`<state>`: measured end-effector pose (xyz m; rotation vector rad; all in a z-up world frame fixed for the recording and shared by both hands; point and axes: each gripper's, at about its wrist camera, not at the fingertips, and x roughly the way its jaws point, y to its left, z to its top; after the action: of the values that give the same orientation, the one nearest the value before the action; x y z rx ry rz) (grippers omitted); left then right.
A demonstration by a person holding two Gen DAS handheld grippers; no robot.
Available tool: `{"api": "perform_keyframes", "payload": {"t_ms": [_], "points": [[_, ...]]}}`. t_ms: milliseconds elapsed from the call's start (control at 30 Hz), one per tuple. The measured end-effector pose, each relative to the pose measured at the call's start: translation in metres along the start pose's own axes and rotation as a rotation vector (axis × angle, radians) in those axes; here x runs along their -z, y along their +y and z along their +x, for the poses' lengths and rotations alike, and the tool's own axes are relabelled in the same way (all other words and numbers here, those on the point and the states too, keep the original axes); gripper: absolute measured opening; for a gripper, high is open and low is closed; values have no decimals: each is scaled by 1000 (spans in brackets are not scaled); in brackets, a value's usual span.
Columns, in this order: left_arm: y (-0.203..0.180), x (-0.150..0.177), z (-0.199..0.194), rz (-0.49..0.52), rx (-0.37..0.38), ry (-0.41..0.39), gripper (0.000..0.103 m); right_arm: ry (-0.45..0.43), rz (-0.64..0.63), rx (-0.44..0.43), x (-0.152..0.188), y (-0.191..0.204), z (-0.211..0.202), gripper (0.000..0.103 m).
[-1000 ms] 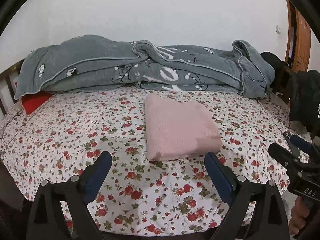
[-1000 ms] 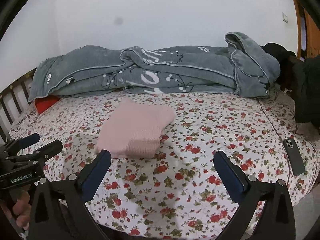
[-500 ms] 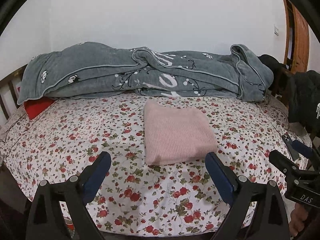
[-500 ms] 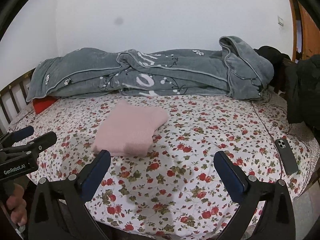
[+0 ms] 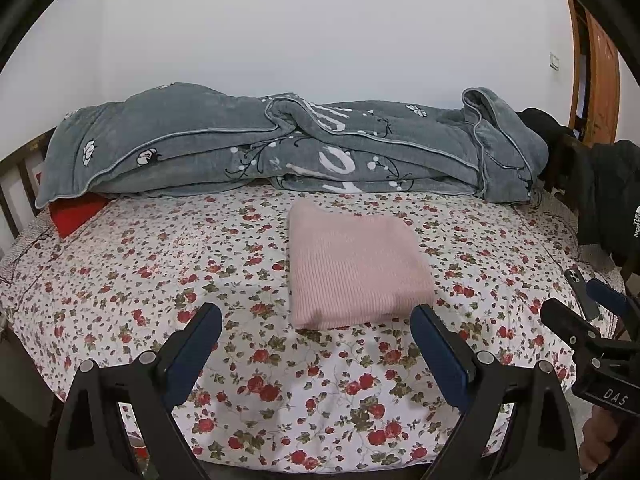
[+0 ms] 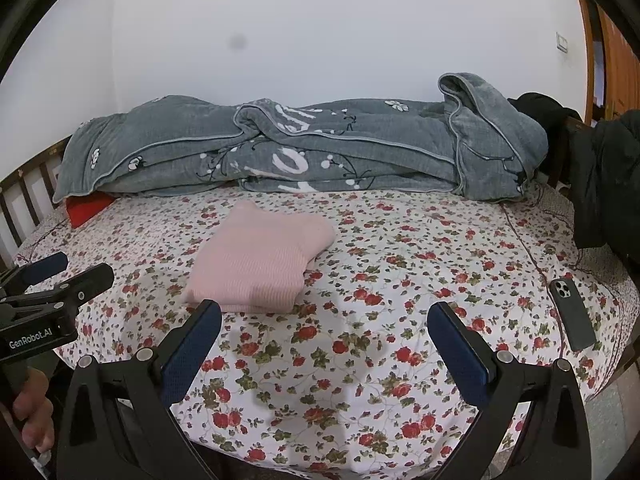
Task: Fold small clothes
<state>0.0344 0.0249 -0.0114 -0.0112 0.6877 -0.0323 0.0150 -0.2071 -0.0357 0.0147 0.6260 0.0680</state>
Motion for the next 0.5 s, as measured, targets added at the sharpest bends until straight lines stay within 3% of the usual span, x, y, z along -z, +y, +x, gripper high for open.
{"api": "perform_keyframes", "payload": {"t_ms": [500], "points": [[-1, -2, -1, 0, 5, -3, 96, -9, 11, -4, 0, 0, -3, 101]]}}
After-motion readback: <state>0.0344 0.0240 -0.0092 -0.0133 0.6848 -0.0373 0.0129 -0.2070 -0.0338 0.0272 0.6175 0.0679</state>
